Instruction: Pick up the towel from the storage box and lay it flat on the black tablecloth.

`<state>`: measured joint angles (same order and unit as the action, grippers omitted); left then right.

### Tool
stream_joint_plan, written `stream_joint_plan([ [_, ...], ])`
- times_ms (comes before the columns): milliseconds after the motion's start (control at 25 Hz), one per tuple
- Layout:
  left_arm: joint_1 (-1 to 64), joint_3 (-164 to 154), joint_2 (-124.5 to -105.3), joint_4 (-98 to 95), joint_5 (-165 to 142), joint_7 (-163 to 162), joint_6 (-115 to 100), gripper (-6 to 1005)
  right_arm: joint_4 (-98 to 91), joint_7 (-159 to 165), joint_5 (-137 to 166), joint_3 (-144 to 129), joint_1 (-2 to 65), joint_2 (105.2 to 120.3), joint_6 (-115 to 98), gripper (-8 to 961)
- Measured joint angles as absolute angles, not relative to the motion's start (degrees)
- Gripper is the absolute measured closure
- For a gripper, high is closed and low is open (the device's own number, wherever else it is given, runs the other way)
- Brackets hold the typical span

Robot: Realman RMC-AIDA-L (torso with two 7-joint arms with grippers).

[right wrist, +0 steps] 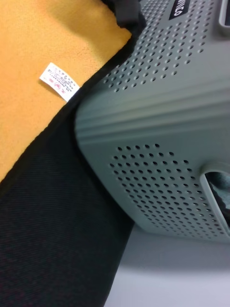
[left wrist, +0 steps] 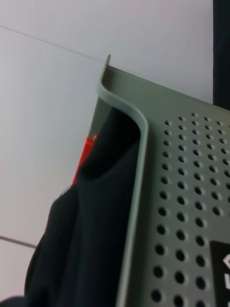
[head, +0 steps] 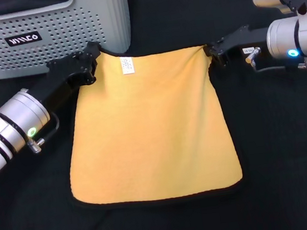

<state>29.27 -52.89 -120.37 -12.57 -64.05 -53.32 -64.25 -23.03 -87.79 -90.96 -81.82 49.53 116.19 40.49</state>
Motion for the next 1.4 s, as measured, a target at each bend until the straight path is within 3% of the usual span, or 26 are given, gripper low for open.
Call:
stream_joint_plan([
  [760,29.29,-52.76,-120.50,-12.24,-62.52,-52.03,-61.50,971,-22.86,-88.35,-92.37,-83.00,50.03,116.19,39.74,800],
  [1000,28.83,-53.03,-120.47,-12.21,-59.85,-52.11,-60.78,797,-26.30,-88.49,-92.36,-84.09,47.48,116.18,39.80,797],
  [1200,27.47,-53.07,-120.40,-12.53,-59.90,-52.13,-62.27,598,-32.36,-88.32,-92.22,-84.01,43.28,116.09,42.54,577],
  [1400,24.48,-52.76,-120.15,-13.25,-58.91,-52.44,-67.99,478,-41.77,-87.89,-92.27,-83.38,35.77,115.78,44.94,483],
])
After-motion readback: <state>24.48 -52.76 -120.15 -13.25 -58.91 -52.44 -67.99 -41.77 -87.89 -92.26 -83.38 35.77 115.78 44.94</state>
